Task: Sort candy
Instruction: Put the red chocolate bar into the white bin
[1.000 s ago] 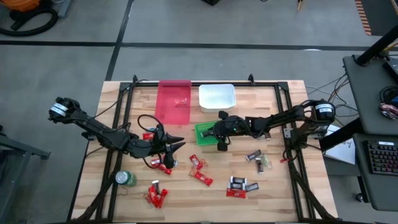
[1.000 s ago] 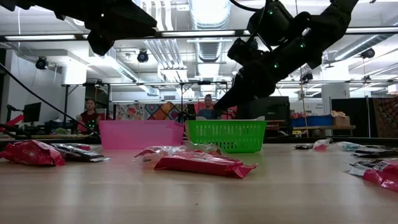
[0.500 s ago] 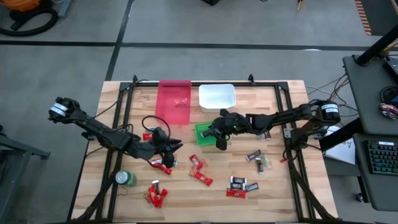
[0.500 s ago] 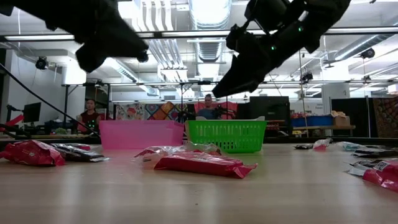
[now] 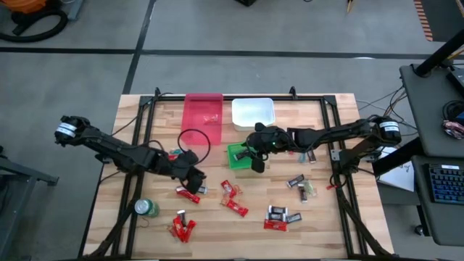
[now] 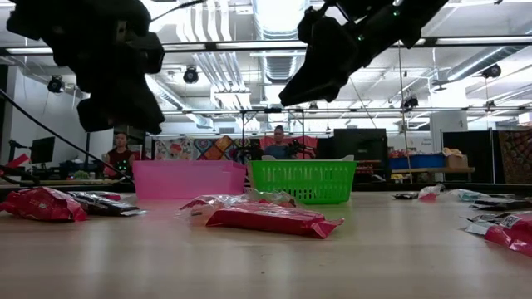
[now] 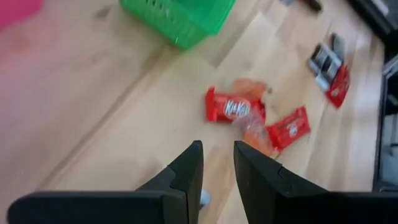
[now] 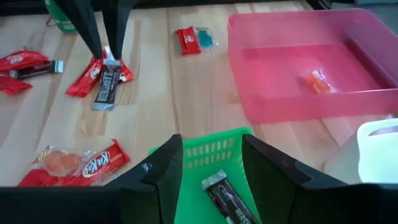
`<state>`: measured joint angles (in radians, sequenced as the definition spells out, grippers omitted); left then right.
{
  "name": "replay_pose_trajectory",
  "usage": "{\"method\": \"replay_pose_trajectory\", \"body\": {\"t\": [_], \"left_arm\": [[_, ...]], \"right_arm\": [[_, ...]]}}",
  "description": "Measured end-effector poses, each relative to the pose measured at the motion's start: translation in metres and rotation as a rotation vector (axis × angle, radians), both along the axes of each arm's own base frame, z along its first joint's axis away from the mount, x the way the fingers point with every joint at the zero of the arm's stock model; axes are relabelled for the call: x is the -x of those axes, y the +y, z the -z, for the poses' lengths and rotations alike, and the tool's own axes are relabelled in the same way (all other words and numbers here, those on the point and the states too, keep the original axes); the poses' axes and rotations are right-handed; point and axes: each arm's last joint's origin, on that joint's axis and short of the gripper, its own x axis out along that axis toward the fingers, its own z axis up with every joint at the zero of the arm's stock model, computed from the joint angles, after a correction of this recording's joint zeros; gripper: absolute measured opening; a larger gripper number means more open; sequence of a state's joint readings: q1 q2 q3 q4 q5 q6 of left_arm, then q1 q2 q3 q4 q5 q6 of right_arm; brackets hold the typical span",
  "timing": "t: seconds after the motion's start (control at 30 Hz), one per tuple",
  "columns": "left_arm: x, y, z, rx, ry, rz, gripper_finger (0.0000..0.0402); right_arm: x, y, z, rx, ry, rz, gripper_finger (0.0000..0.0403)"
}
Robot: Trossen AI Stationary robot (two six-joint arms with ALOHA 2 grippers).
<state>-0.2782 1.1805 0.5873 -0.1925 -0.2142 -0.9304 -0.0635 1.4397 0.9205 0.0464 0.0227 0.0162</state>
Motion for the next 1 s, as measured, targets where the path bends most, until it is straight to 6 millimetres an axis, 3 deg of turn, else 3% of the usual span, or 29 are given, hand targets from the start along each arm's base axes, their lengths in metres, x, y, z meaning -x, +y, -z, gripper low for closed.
{"method": "replay_pose_trajectory", "body": {"t": [0.47, 0.67, 0.8, 1.0], "left_arm": [[0.008, 0.017, 0.003, 0.023, 0.113, -0.020, 0.0075], [0.015, 0.028, -0.014, -0.043, 0.313, -0.034, 0.0075], [0.019, 0.029, -0.026, -0.226, 0.448, 0.105, 0.0075], [0.021, 0.028, -0.026, -0.358, 0.476, 0.314, 0.0075]], "right_arm": [[0.000, 0.000, 0.001, -0.002, 0.017, 0.001, 0.0157], [0.000, 0.000, 0.001, -0.003, 0.018, 0.002, 0.0155], [0.001, 0.000, 0.002, -0.011, 0.025, 0.007, 0.0158], [0.003, 0.000, 0.005, -0.026, 0.059, 0.015, 0.0155]]}}
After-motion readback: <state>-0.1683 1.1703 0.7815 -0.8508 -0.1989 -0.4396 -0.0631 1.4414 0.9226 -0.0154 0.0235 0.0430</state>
